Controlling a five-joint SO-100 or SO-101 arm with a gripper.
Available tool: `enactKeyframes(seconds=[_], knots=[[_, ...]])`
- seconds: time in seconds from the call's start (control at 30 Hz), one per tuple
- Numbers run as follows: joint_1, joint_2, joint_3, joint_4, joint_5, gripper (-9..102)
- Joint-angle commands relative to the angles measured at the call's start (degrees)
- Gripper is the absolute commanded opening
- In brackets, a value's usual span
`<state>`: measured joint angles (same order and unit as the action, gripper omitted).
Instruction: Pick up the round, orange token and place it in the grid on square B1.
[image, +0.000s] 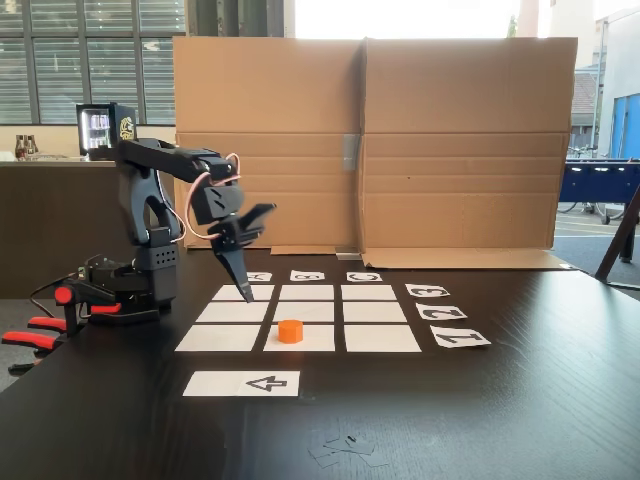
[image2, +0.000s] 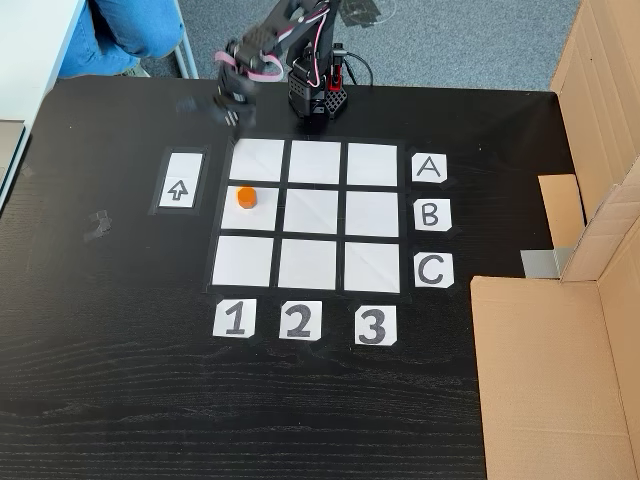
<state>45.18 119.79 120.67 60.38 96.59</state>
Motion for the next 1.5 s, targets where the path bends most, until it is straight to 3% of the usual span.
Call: enactKeyframes(seconds=[0.0, 0.1, 0.13, 0.37, 0.47, 0.7, 0.97, 1.47], knots=[[8.79, 10.72, 2.9, -3.08, -4.13, 97], [18.46, 16.61, 4.75, -3.52, -6.42, 96], [21.45, 18.72, 5.71, -3.96, -6.86, 91], [37.0, 37.27, 16.26, -4.31, -8.0, 22], [41.13, 46.85, 22.94, -3.87, -8.0, 3], [47.29, 59.59, 38.41, -2.9, -13.71, -1], [52.56, 70.93, 48.78, -2.81, -11.34, -1], [53.53, 70.93, 49.39, -3.43, -10.02, -1]])
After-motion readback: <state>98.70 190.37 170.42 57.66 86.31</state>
